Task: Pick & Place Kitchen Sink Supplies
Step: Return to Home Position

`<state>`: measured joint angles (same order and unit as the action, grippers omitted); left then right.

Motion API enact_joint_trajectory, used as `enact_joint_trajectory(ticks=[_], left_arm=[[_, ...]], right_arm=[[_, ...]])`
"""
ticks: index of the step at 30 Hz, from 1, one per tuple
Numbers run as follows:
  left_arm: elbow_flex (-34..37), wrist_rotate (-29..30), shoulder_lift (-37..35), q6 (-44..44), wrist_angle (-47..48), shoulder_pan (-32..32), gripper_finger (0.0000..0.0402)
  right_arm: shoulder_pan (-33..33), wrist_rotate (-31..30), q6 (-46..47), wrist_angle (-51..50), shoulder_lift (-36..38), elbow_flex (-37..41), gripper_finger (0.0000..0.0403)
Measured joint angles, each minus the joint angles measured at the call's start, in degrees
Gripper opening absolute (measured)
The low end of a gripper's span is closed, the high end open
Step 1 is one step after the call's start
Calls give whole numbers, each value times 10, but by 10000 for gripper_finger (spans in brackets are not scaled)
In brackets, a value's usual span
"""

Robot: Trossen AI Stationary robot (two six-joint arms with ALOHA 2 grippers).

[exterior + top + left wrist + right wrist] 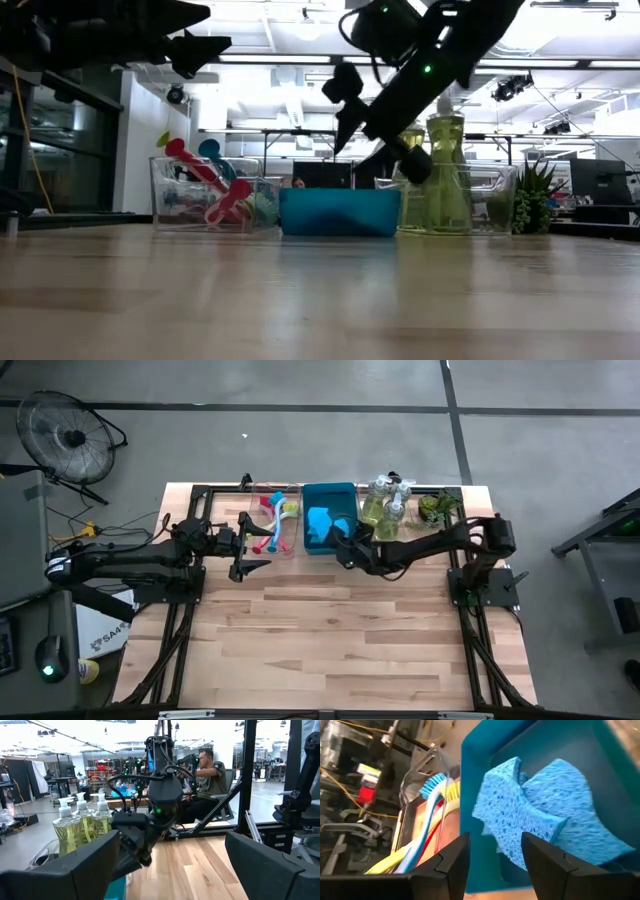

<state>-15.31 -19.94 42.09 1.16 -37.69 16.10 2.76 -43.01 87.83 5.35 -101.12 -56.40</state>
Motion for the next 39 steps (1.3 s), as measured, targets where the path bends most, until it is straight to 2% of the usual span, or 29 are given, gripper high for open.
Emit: enact_joint_trajectory(ticks=[6, 9, 13, 19, 22, 24, 26, 29, 31, 34, 39], left_arm=[[0, 2, 0, -1, -10, 0, 356], [0, 3, 0, 0, -19, 0, 356], [0, 15, 0, 1, -17, -9, 356], [0, 136, 5, 37, -8, -90, 356], [0, 207, 13, 55, -7, -142, 356], [3, 252, 19, 58, -6, -176, 356], [22, 290, 23, 61, -45, -207, 356], [76, 328, 24, 54, -145, -233, 356], [115, 339, 24, 36, -210, -237, 356], [144, 338, 25, 20, -274, -236, 356], [137, 347, 32, 30, -246, -236, 356]], right_arm=[[-8, 39, -9, -85, 62, 0, 169], [-24, 32, -85, -146, 111, 0, 169], [-66, -19, -205, -175, 189, 0, 169], [-154, -60, -367, -182, 266, 1, 169], [-208, -100, -361, -173, 291, 39, 169], [-244, -125, -334, -139, 306, 92, 169], [-277, -148, -306, -71, 325, 165, 169], [-310, -146, -345, 104, 364, 274, 169], [-313, -100, -413, 218, 391, 334, 169], [-284, -14, -486, 337, 444, 407, 169], [-209, 76, -525, 415, 545, 515, 169]])
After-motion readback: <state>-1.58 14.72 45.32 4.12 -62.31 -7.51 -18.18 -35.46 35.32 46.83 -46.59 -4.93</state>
